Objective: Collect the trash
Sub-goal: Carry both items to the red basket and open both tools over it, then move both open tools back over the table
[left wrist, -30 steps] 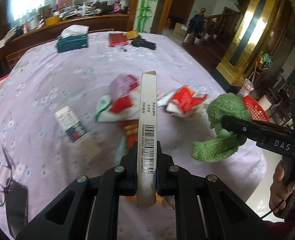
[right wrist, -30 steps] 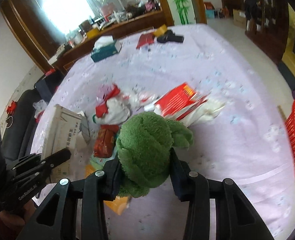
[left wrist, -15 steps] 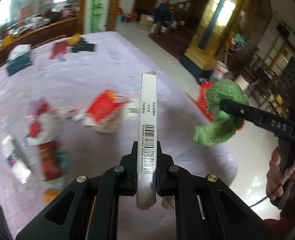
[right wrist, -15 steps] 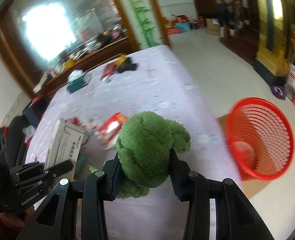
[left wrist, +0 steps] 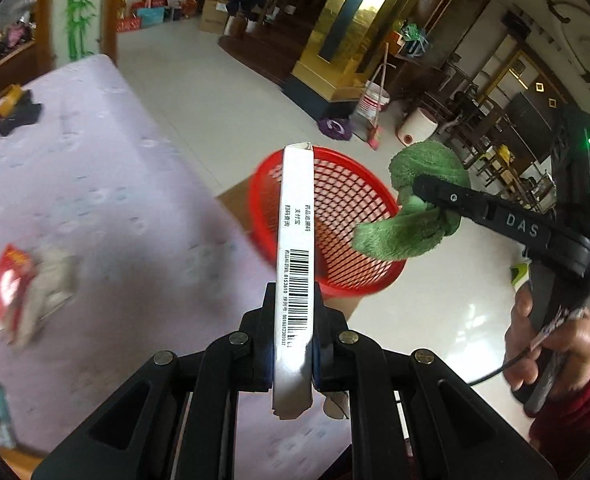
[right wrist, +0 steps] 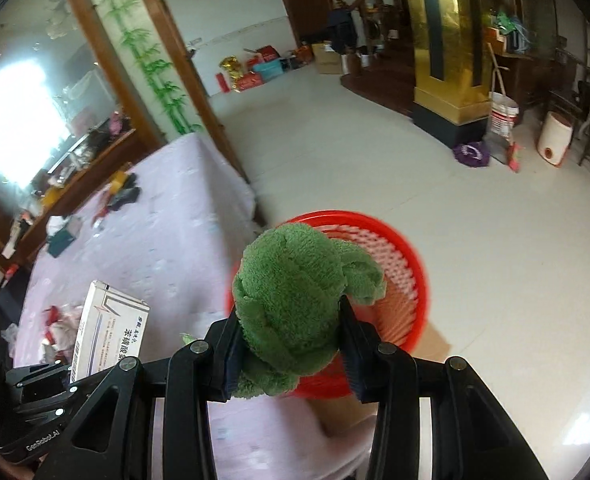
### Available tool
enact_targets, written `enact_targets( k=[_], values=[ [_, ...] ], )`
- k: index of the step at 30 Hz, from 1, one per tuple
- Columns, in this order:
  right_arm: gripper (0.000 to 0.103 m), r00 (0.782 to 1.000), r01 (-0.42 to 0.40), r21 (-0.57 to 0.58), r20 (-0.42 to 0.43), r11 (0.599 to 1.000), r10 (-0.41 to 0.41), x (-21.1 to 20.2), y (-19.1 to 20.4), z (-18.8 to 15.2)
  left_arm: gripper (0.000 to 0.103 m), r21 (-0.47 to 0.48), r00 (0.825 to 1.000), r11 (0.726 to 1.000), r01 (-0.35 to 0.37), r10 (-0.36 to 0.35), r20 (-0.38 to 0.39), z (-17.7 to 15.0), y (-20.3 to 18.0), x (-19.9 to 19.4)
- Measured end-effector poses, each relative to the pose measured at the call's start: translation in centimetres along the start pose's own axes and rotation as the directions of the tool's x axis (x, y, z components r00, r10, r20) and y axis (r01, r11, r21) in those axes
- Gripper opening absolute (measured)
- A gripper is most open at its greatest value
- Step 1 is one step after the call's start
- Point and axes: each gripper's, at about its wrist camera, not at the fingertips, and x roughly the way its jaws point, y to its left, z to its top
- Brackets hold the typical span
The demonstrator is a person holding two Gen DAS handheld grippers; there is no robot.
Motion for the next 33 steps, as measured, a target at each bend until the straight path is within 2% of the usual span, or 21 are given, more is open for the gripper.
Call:
enact_targets(
  k=[4, 9, 10, 13, 14, 18, 23, 28, 33],
  values=[
    [0.045, 1.0, 0.012, 0.005, -0.005, 1.0, -0.012, 0.6, -1.9, 1.1, 0.012, -0.028, 0.999, 0.999, 0.026, -0.027, -0.02, 1.9, -1.3, 2.7],
    [0.045, 1.0, 0.01, -0.002, -0.014, 1.0, -0.01, 1.6, -3.3, 2.3, 0.012, -0.044, 0.999, 0.999, 0.018, -0.019, -0.026, 3.9, -1.9, 5.0],
    [0.046, 1.0, 0.008, -0.002, -0.02, 1.0, -0.008, 1.9, -3.5, 2.5, 0.017, -0.049, 1.0, 0.999, 0.006, -0.007, -0.021, 4.3, -2.0, 5.4],
    [0.051, 0.999, 0.0, 0.006, -0.037, 1.0, 0.0, 2.8, -4.1, 3.1, 0.052, -0.06, 1.0, 0.998, 0.0, 0.0, -0.005, 4.7, -2.2, 5.5],
    [0.054, 0.999, -0.008, 0.007, -0.039, 1.0, 0.008, 2.9, -4.3, 3.3, 0.054, -0.07, 1.0, 0.998, -0.007, 0.008, 0.015, 4.6, -1.9, 4.9],
    [0.059, 0.999, -0.028, -0.003, -0.026, 1.0, 0.028, 2.3, -4.6, 3.8, 0.054, -0.097, 0.999, 0.995, -0.012, 0.017, 0.045, 4.4, -1.3, 3.3],
    [0.059, 0.997, -0.072, -0.006, -0.001, 0.997, 0.072, 1.0, -3.7, 3.9, 0.054, -0.105, 0.993, 0.992, -0.07, 0.079, 0.089, 2.5, -0.1, -0.3],
    [0.069, 0.988, -0.154, -0.05, -0.004, 0.987, 0.154, 0.3, 1.0, 2.4, 0.055, -0.126, 0.982, 0.984, -0.124, 0.14, 0.13, 0.0, 1.6, -4.4],
    [0.069, 0.964, -0.261, -0.11, -0.079, 0.959, 0.254, 1.3, 7.0, 0.3, 0.055, -0.177, 0.968, 0.968, -0.177, 0.203, 0.144, -3.3, 4.5, -8.5]
  ],
)
